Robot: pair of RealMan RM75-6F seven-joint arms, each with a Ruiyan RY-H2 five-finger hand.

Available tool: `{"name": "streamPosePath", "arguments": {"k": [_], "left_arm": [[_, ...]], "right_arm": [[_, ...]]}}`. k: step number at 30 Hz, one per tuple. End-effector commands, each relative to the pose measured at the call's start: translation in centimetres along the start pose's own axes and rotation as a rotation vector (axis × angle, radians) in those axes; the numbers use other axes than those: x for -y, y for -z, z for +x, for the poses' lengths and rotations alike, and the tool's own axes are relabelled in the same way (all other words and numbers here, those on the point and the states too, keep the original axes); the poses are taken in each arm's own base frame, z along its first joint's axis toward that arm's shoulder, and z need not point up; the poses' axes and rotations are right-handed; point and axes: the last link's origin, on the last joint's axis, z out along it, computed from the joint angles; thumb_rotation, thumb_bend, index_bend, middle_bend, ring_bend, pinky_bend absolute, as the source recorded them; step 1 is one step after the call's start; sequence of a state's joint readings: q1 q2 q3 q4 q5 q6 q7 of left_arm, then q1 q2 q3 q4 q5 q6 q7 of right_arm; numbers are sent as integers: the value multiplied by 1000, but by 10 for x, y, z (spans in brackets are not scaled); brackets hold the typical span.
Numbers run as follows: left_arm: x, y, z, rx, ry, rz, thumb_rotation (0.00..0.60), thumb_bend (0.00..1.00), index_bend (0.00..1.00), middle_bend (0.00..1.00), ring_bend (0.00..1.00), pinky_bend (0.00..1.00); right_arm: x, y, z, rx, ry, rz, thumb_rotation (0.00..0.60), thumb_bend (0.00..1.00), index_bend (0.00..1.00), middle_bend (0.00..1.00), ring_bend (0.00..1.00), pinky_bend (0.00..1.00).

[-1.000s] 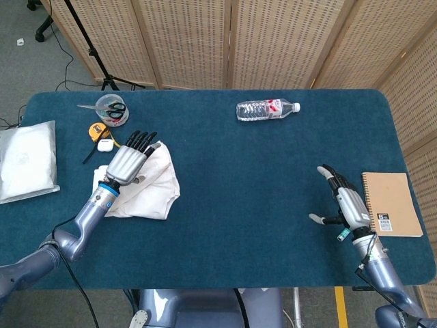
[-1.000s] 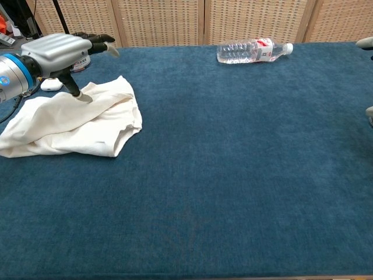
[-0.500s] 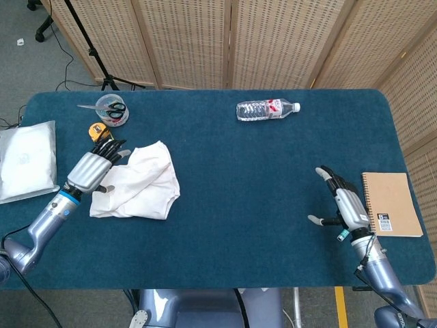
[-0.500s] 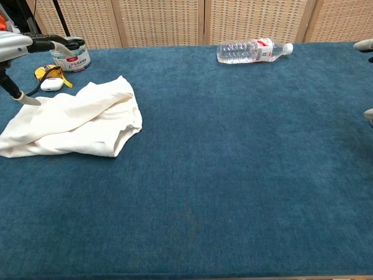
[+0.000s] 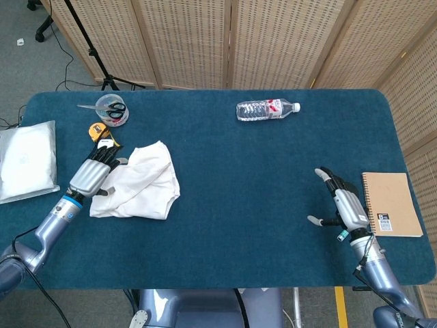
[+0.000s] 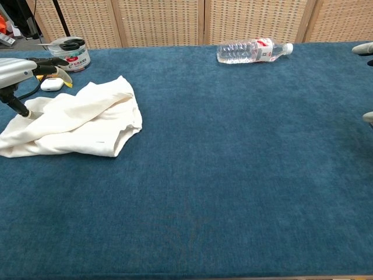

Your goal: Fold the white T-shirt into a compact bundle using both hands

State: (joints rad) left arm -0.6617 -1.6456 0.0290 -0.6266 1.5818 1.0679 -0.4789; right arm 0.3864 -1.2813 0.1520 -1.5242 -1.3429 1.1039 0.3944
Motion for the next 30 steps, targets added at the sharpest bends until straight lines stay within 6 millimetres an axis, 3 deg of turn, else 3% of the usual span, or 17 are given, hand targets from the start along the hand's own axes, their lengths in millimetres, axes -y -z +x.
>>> {"name": "streamPosePath", "arguments": {"k": [1, 10, 22, 26, 30], "left_arm": [[-1, -5, -4, 5, 12, 7, 600, 271, 259, 0, 0, 0], [9, -5, -2, 28, -1, 24, 600, 311, 298, 0, 0, 0], [-6, -17, -13, 25, 11, 19, 600, 449, 334, 0, 0, 0], [-8, -18, -15, 23, 2, 20, 600, 477, 396, 0, 0, 0], [-7, -18, -15, 9, 9, 28, 600, 515, 542, 0, 0, 0]], "right_arm": [[0, 0, 0, 0, 1, -1, 600, 0, 0, 0, 0, 0], [-1, -1, 3, -7, -2, -1, 600, 0, 0, 0, 0, 0], [0, 0, 2, -8, 1, 3, 600, 0, 0, 0, 0, 0], [0, 0, 3, -9, 0, 3, 600, 0, 0, 0, 0, 0], [0, 0, 4, -12, -1, 4, 600, 0, 0, 0, 0, 0]]}}
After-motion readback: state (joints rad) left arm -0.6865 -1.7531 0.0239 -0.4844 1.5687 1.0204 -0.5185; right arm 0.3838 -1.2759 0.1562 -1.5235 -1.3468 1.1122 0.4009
